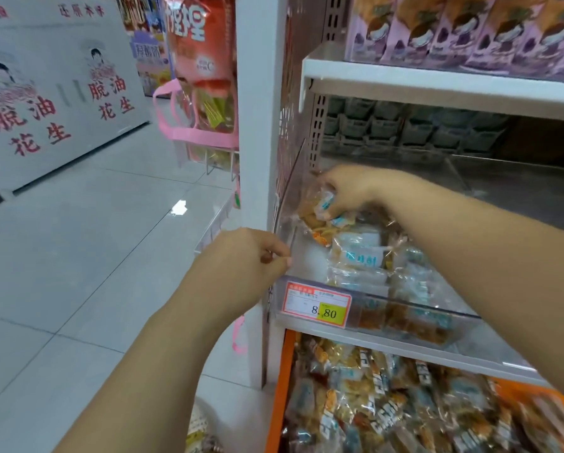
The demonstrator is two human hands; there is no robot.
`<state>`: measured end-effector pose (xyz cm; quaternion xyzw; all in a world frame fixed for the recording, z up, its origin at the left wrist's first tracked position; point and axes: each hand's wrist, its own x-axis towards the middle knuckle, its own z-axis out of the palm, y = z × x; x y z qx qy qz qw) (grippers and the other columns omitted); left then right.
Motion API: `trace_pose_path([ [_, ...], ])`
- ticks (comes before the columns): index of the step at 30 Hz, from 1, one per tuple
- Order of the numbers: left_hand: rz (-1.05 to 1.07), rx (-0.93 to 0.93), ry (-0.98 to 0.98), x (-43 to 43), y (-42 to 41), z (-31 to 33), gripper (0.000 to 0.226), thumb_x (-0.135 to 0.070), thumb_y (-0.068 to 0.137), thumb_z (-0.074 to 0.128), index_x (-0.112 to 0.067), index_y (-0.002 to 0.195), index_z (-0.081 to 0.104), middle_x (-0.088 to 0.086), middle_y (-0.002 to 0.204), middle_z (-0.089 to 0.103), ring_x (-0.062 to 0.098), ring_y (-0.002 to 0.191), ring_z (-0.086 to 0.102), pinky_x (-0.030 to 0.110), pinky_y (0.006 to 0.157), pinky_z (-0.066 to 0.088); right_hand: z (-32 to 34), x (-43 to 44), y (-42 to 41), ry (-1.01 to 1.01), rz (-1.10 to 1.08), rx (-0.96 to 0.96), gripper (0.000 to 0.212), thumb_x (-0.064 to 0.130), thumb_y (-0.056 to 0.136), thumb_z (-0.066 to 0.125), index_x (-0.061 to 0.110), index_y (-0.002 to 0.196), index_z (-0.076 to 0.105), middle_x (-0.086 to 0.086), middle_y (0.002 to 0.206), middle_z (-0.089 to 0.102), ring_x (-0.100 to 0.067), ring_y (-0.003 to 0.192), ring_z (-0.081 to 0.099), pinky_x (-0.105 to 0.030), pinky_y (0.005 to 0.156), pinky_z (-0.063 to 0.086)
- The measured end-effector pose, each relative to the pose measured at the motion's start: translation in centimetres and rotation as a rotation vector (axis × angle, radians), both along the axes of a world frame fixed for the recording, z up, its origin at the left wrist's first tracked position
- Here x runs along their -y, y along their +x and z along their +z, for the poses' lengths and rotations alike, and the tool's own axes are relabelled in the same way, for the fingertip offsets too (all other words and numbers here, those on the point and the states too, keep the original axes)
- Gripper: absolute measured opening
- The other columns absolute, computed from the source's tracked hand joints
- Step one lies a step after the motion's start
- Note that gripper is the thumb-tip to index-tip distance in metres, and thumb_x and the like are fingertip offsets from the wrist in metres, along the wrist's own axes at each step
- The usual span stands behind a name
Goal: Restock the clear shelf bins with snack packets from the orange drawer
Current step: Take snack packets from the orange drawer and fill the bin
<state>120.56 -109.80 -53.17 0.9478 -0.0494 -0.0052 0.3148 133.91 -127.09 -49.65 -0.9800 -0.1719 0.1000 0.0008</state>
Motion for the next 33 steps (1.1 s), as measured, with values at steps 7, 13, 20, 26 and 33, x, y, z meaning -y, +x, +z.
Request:
trace_pose_path([
  [7, 0.012, -0.012, 0.041, 0.1, 0.1, -0.3, 0.017, -0.039, 0.090, 0.059, -0.035, 0.105, 0.068, -0.016, 0.080, 0.062, 0.000, 0.072, 0.055, 0.017, 0.065, 0.044, -3.3, -1.6, 2.0, -0.101, 0.115, 0.058, 0.051, 0.016, 0.086, 0.067, 0.007, 0.132, 0.047, -0.014, 0.127, 0.056, -0.028, 0.111, 0.056, -0.034, 0.088, 0.049],
  [13, 0.033, 0.015, 0.129, 0.2, 0.2, -0.7, 0.024, -0.040, 0.092, 0.056, -0.036, 0.114, 0.065, -0.013, 0.069, 0.057, 0.010, 0.075, 0.054, 0.025, 0.075, 0.047, -3.0, 0.4, 0.6, -0.068, -0.029, 0.280, 0.072, 0.057, 0.071, 0.073, 0.019, 0.127, 0.049, -0.008, 0.113, 0.060, -0.028, 0.101, 0.056, -0.033, 0.074, 0.043],
  [20, -0.028, 0.001, 0.273, 0.6, 0.0, -0.6, 0.020, -0.033, 0.095, 0.050, -0.030, 0.095, 0.069, -0.007, 0.095, 0.068, 0.012, 0.086, 0.057, 0.023, 0.072, 0.046, -4.0, 0.5, -0.3, 0.042, 0.074, 0.228, 0.063, 0.023, 0.082, 0.072, 0.029, 0.138, 0.045, -0.005, 0.139, 0.048, -0.029, 0.127, 0.042, -0.040, 0.101, 0.036],
  [26, -0.072, -0.003, 0.272, 0.7, -0.2, -0.2, 0.021, -0.034, 0.096, 0.050, -0.028, 0.098, 0.069, -0.007, 0.101, 0.068, 0.011, 0.089, 0.059, 0.021, 0.071, 0.043, -4.8, -0.3, 0.6, 0.005, 0.034, 0.337, 0.046, 0.015, 0.081, 0.069, 0.026, 0.123, 0.053, -0.008, 0.119, 0.061, -0.028, 0.110, 0.054, -0.040, 0.098, 0.035],
  [33, -0.061, -0.018, 0.231, 0.5, -0.2, -0.5, 0.019, -0.034, 0.096, 0.050, -0.029, 0.097, 0.068, -0.008, 0.096, 0.067, 0.011, 0.086, 0.058, 0.019, 0.069, 0.040, -3.5, 0.5, -0.3, 0.034, 0.012, 0.373, 0.051, 0.044, 0.073, 0.075, 0.025, 0.116, 0.054, -0.002, 0.110, 0.057, -0.027, 0.108, 0.050, -0.035, 0.083, 0.035],
])
